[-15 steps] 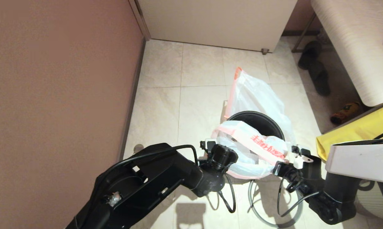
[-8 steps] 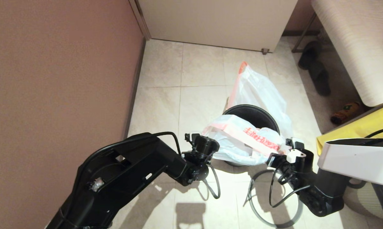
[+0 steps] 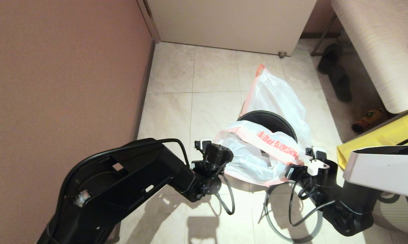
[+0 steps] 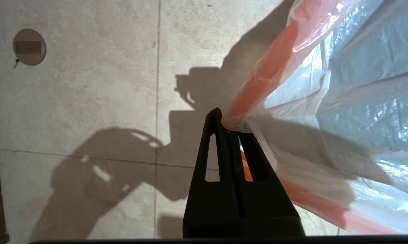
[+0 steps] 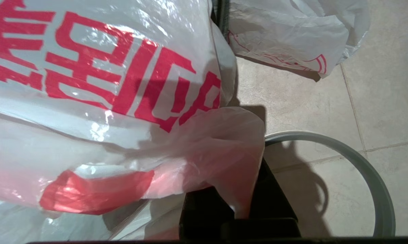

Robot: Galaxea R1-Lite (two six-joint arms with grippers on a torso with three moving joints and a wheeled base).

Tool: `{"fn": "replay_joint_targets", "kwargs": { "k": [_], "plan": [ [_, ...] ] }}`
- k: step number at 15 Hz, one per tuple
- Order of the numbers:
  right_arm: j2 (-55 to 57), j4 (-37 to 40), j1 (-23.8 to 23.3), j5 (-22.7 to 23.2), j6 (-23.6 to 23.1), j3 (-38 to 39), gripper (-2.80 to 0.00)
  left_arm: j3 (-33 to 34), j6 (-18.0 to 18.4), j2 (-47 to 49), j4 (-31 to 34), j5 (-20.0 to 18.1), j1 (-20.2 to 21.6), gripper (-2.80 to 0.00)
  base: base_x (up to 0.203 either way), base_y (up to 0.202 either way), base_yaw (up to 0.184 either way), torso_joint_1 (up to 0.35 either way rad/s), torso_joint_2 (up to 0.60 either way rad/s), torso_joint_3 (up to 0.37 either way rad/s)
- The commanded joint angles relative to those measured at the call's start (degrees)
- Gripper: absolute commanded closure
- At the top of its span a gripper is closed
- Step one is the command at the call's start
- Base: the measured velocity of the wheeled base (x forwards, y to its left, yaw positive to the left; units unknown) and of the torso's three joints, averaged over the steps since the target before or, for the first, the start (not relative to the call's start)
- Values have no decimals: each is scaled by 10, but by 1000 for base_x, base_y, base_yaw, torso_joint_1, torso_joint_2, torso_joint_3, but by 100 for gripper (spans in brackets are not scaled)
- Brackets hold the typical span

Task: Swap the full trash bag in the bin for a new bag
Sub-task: Put the new garbage bag on the trash can

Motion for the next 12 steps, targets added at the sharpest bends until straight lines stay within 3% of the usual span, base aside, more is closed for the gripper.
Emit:
{"fn": "replay_joint_targets", "kwargs": {
  "k": [1,2,6,12],
  "plan": [
    [-21,-5,12,0,0,13,0,3,1,-9,-2,1,-4,0,0,0,0,0,0,0],
    [-19,-5,12,0,0,13,0,5,6,-8,-2,0,-7,-280,0,0,0,0,0,0],
    [-31,-5,12,5,-4,35,0,18,5,-25,-14,-1,-11,-280,0,0,0,0,0,0],
    [-86,-21,9,73,-8,114,0,159,-1,-117,-61,-1,-57,-280,0,0,0,0,0,0]
  ]
}}
